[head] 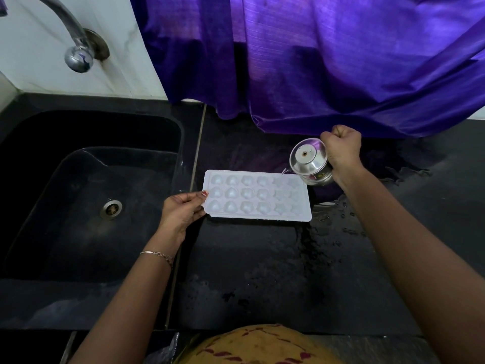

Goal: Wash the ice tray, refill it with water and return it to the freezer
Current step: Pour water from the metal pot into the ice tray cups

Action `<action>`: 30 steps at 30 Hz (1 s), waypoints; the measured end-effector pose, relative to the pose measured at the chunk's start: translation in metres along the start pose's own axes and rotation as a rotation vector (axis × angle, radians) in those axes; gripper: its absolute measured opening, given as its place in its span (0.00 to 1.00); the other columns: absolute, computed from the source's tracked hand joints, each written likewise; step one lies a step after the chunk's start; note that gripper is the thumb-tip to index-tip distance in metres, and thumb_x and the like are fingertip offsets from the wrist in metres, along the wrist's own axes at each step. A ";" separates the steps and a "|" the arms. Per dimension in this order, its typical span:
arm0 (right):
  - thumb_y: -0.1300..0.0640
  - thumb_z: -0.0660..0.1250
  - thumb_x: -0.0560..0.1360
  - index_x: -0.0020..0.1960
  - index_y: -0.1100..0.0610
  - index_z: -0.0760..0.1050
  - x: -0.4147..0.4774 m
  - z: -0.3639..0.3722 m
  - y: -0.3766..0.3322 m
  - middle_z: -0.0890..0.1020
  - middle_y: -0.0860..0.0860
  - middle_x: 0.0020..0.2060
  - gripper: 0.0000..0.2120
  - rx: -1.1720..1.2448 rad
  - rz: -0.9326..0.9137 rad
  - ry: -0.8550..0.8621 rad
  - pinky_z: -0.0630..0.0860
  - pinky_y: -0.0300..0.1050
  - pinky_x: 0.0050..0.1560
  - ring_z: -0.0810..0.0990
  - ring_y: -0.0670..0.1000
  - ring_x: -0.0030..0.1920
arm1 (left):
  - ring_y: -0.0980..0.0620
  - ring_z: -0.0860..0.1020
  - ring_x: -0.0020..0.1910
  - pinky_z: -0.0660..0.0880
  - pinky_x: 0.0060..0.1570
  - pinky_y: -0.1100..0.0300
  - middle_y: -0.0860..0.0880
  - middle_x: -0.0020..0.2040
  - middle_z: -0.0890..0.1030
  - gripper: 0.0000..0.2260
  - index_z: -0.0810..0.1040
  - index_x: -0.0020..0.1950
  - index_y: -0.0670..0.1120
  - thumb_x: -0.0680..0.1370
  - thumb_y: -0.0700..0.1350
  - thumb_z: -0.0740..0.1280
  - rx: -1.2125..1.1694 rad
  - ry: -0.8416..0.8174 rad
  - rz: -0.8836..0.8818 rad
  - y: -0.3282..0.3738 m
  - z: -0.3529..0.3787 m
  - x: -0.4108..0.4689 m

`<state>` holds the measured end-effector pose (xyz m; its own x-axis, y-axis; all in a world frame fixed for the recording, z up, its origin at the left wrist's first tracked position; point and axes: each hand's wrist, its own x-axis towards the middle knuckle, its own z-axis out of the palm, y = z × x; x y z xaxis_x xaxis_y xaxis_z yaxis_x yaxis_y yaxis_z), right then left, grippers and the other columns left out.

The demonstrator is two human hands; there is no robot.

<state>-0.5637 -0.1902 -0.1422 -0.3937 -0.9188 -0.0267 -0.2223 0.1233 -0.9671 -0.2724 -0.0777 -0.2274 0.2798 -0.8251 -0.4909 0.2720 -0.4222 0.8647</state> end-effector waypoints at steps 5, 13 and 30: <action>0.68 0.63 0.69 0.28 0.52 0.57 0.000 0.001 0.001 0.60 0.49 0.26 0.19 -0.011 0.002 0.000 0.61 0.41 0.29 0.59 0.46 0.27 | 0.50 0.83 0.42 0.82 0.44 0.60 0.42 0.48 0.85 0.06 0.82 0.47 0.38 0.74 0.40 0.72 0.002 0.002 0.004 -0.001 0.000 0.001; 0.69 0.63 0.69 0.28 0.52 0.58 -0.001 0.001 0.001 0.61 0.48 0.25 0.20 -0.005 0.004 -0.001 0.62 0.40 0.27 0.60 0.45 0.26 | 0.47 0.82 0.46 0.82 0.45 0.59 0.40 0.48 0.85 0.07 0.82 0.48 0.38 0.74 0.41 0.73 0.012 0.002 -0.001 -0.001 -0.001 0.001; 0.69 0.62 0.71 0.29 0.52 0.57 -0.003 0.003 -0.005 0.61 0.47 0.24 0.20 0.172 0.119 0.039 0.61 0.37 0.25 0.59 0.43 0.23 | 0.54 0.83 0.38 0.80 0.37 0.65 0.44 0.44 0.85 0.05 0.82 0.46 0.39 0.74 0.40 0.73 -0.001 -0.001 -0.006 0.001 0.000 -0.001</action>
<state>-0.5592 -0.1893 -0.1382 -0.4434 -0.8859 -0.1367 -0.0181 0.1613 -0.9867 -0.2724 -0.0774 -0.2259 0.2774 -0.8227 -0.4963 0.2747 -0.4271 0.8615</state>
